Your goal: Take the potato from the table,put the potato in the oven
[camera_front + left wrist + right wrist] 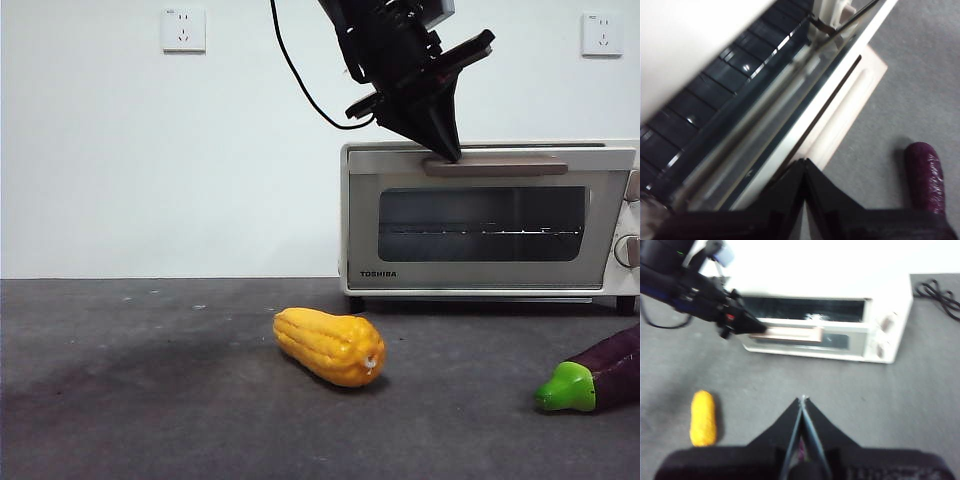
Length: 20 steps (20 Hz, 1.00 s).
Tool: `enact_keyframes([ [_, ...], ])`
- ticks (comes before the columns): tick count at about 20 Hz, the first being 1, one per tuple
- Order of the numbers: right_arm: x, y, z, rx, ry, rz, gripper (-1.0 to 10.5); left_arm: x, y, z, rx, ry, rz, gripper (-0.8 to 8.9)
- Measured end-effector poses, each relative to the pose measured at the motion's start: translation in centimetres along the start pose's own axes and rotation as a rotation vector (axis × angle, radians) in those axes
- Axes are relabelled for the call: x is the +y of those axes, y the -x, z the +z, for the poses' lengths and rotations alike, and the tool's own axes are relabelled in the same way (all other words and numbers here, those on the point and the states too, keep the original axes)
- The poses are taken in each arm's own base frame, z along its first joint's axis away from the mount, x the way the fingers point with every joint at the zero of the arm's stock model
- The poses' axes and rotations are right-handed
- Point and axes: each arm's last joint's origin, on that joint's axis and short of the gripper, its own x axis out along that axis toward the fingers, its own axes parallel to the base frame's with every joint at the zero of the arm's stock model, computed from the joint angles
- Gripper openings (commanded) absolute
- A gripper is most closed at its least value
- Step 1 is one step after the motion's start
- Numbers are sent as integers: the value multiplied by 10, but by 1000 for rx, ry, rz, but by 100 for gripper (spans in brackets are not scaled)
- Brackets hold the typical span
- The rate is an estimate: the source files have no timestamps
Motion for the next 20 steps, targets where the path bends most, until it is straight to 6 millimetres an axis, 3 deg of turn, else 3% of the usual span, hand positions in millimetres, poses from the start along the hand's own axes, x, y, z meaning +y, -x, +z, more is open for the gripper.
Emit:
enact_keyframes([
  [12,0,5,-6,21,-6,-17,-2,-43,-18,-8,88,34,26,-6],
  [20,2,14,-11,4,-3,-20,-2,-51,-25,-14,123,23,29,-6],
])
